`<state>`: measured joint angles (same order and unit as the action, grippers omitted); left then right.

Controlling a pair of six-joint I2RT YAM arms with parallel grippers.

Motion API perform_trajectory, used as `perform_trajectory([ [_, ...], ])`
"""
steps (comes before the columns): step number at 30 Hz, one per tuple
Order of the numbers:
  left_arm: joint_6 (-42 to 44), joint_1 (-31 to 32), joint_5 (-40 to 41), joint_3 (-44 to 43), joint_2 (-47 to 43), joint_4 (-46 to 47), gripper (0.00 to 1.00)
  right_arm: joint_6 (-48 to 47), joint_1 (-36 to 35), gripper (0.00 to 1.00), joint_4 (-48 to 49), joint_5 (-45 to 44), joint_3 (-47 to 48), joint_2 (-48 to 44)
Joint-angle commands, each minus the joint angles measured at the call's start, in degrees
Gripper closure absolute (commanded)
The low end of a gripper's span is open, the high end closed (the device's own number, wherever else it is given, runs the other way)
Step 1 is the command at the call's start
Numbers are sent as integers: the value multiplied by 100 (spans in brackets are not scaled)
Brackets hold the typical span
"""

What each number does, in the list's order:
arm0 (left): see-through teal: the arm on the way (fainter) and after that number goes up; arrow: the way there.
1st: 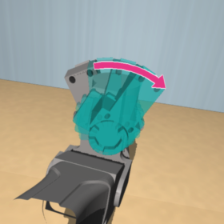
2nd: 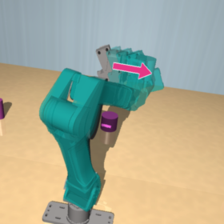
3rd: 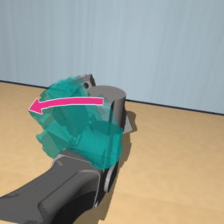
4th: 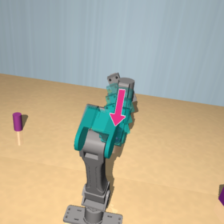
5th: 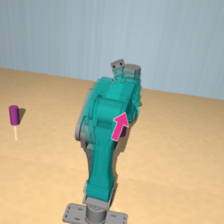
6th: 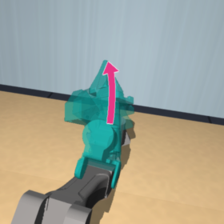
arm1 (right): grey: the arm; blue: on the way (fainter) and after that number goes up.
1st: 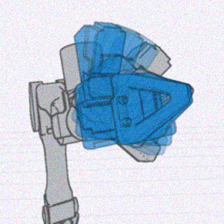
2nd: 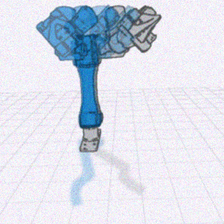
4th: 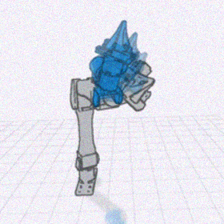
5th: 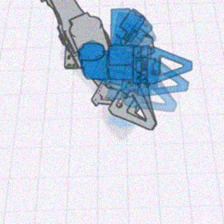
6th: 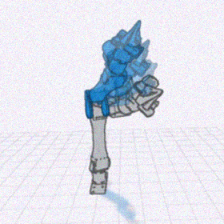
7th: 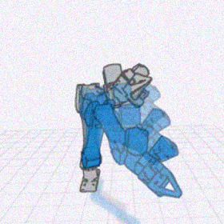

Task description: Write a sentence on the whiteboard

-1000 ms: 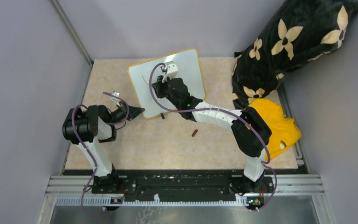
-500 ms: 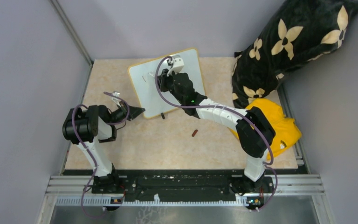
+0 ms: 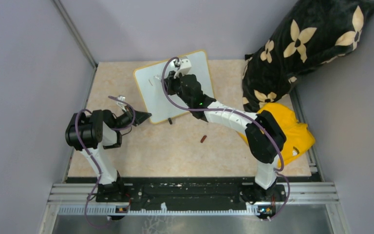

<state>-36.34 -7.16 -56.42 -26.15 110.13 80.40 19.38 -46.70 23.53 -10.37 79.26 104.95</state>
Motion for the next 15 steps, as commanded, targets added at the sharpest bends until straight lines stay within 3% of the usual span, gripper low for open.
perform_trajectory([
  [1, 54, 48, 11, 22, -64, -53, 100, 90, 10, 100, 62, 122, 300, 89],
  [15, 61, 48, 35, 31, -69, -59, 100, 153, 12, 100, -200, 222, 310, 191],
])
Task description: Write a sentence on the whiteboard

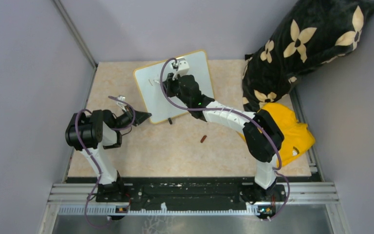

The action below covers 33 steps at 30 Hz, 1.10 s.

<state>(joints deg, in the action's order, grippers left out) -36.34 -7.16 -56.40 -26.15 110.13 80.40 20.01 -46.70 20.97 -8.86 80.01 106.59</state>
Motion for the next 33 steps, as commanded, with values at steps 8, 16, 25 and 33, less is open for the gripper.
perform_trajectory([
  [8, 57, 48, 49, 31, -73, -68, 100, 253, 7, 100, 54, 182, -30, -45],
  [16, 61, 48, 73, 48, -94, -74, 100, 275, -45, 100, 8, 297, -304, -171],
  [25, 74, 63, 93, 66, -107, -76, 100, 258, -85, 100, -159, 405, -467, -265],
  [33, 84, 65, 91, 58, -112, -81, 100, 294, -76, 100, 124, 346, -644, -803],
])
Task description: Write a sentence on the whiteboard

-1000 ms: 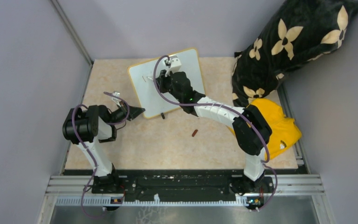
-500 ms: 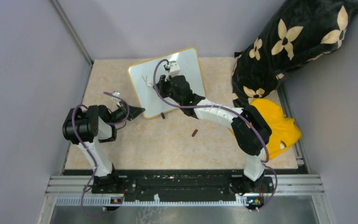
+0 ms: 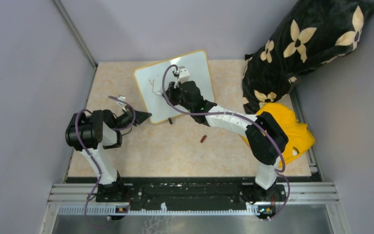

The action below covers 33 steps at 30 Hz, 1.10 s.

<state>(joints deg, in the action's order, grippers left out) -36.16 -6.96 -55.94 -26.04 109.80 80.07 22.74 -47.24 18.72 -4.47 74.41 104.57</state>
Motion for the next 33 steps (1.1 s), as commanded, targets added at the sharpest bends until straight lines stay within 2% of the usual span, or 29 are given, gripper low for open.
perform_trajectory([
  [1, 67, 46, 40, 47, -78, -48, 100, 19, -17, 100, 438, -130, -133, -674],
  [7, 70, 41, 31, 30, -70, -67, 100, -56, 111, 100, 494, -308, -45, -768],
  [17, 74, 44, 12, 20, -64, -80, 100, -243, 172, 100, 306, -349, 381, -430],
  [33, 78, 45, 4, 3, -51, -103, 100, -244, 189, 100, 206, -291, 563, -95],
])
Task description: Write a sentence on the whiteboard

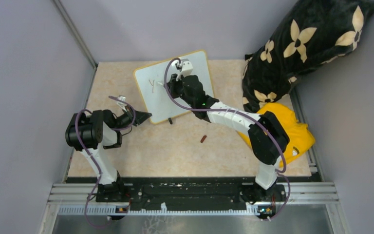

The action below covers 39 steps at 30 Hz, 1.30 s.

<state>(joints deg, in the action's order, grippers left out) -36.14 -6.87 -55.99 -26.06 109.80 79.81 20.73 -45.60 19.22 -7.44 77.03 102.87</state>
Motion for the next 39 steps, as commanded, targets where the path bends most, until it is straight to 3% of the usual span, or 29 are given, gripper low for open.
perform_trajectory([
  [1, 73, 33, 9, 5, -54, -79, 100, -45, 25, 100, 147, 15, 295, 89],
  [39, 81, 35, 17, 5, -59, -93, 100, 23, 101, 100, 84, -213, -301, -139],
])
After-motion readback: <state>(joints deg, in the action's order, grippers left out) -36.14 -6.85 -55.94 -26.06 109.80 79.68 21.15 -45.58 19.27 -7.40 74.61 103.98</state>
